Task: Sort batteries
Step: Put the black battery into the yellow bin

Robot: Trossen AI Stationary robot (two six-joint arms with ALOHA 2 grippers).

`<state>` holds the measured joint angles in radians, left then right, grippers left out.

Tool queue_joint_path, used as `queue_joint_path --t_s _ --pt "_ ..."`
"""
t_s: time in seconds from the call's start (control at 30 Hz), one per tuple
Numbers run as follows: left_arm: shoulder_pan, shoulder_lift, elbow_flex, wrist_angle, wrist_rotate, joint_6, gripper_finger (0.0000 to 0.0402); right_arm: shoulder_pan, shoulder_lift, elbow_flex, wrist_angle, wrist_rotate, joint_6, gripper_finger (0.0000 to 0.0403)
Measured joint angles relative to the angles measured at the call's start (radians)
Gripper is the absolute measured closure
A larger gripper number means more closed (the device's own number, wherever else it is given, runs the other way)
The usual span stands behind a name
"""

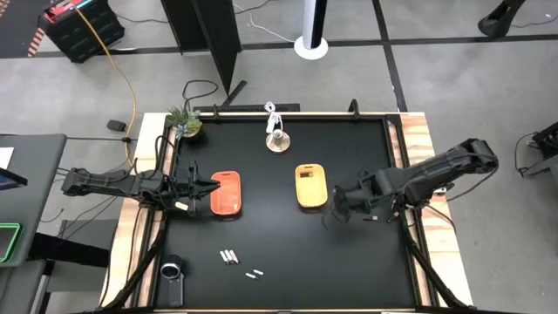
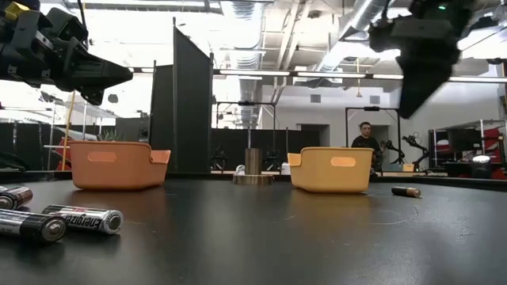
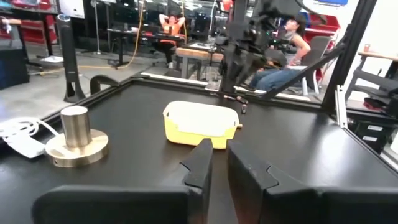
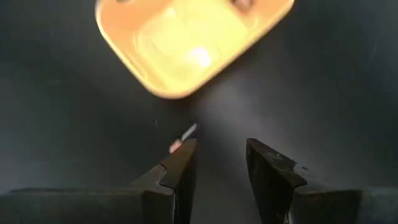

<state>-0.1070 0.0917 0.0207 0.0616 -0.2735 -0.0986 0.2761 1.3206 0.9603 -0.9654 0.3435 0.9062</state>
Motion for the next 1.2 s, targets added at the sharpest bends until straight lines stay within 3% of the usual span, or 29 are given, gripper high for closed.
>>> queue_joint_path --t_s 0.2,0.67,1.2 --pt "0.0 0.0 0.0 0.003 0.0 0.043 0.0339 0.079 0.108 -0.037 0.048 0.0 0.162 0.0243" --pt "0.0 0.0 0.0 0.008 -0.001 0.064 0.0338 0.022 0.304 -0.036 0.198 -0.04 0.229 0.0209" --pt "0.0 0.0 0.0 0.004 -0.001 0.087 0.0338 0.015 0.336 -0.043 0.218 -0.072 0.283 0.0209"
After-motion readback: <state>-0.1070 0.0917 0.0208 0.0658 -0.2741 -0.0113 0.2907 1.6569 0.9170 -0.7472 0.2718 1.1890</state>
